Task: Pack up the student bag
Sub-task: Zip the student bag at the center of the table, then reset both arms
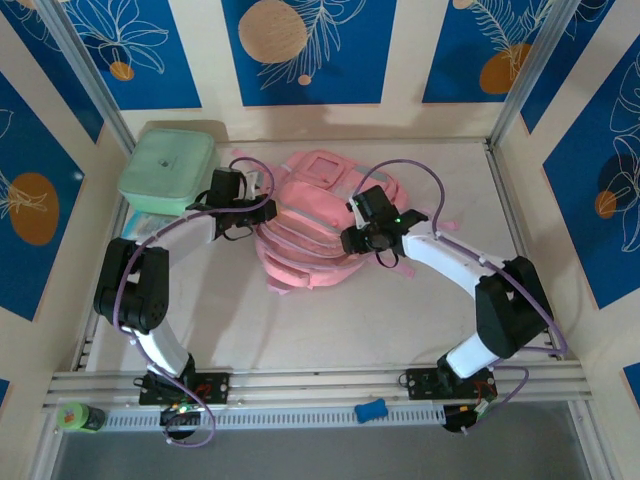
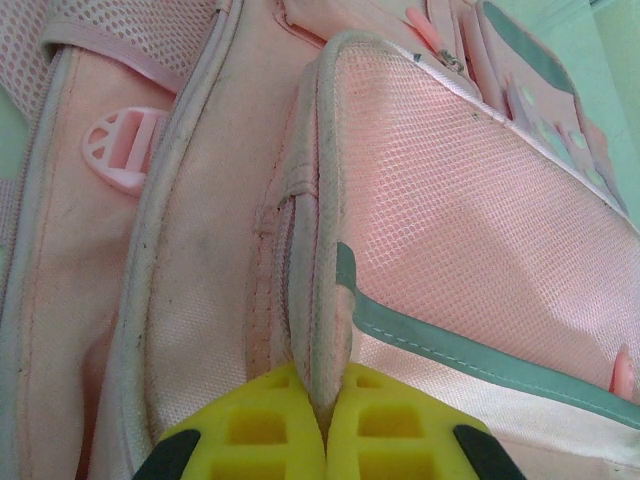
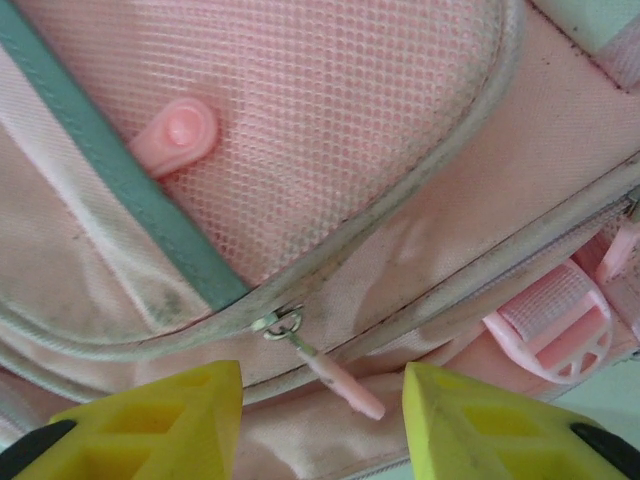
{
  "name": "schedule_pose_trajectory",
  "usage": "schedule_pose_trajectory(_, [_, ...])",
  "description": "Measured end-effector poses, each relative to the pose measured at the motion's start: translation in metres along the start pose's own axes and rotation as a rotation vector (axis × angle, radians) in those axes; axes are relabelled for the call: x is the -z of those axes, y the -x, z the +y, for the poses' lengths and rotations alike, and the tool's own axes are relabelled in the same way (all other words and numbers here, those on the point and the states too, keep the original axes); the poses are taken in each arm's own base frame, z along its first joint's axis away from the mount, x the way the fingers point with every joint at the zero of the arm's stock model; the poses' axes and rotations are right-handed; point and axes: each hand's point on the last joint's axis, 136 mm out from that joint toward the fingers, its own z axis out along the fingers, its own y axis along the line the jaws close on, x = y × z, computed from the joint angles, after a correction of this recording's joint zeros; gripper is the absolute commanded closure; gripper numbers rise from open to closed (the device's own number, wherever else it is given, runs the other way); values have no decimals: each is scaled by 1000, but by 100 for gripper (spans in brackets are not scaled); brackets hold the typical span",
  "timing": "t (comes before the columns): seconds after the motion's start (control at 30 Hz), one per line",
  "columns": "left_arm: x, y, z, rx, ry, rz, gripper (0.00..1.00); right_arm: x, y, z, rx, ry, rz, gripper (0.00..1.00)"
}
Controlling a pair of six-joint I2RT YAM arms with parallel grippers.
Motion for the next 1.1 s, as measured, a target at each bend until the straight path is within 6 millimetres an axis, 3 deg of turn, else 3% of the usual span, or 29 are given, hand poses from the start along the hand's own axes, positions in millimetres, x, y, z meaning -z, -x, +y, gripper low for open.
schedule_pose_trajectory(0.2, [0,0,0,0,0,0,100,-8,-2,-8,-13,-13,19,52])
schedule_pose_trajectory(0.53, [1,-1,0,1,4,9,99,2,22,-34,-101,-89,-33,50])
schedule_pose_trajectory(0.6, [1,-1,0,2,4,9,81,11,24,-34,-136,-50,-41,48])
schedule_pose_trajectory(0.7, [7,1,-2,-3,5,5,57,42,38,-38,-196,0,-120,43])
schedule_pose_trajectory(0.8, [28,11,-12,-16,2,-40,40,88,54,-53,-246,-9,-269,36])
schedule_pose_trajectory(0.87, [53,19,-22,-33,4,-103,28,112,56,-72,-302,-48,-356,35])
schedule_pose_trajectory(1.0, [107,22,-28,-73,73,-236,2,119,30,-130,-462,-202,-416,32])
schedule_pose_trajectory(1.1, [139,16,-10,-81,203,-331,1,103,-12,-175,-573,-355,-395,27])
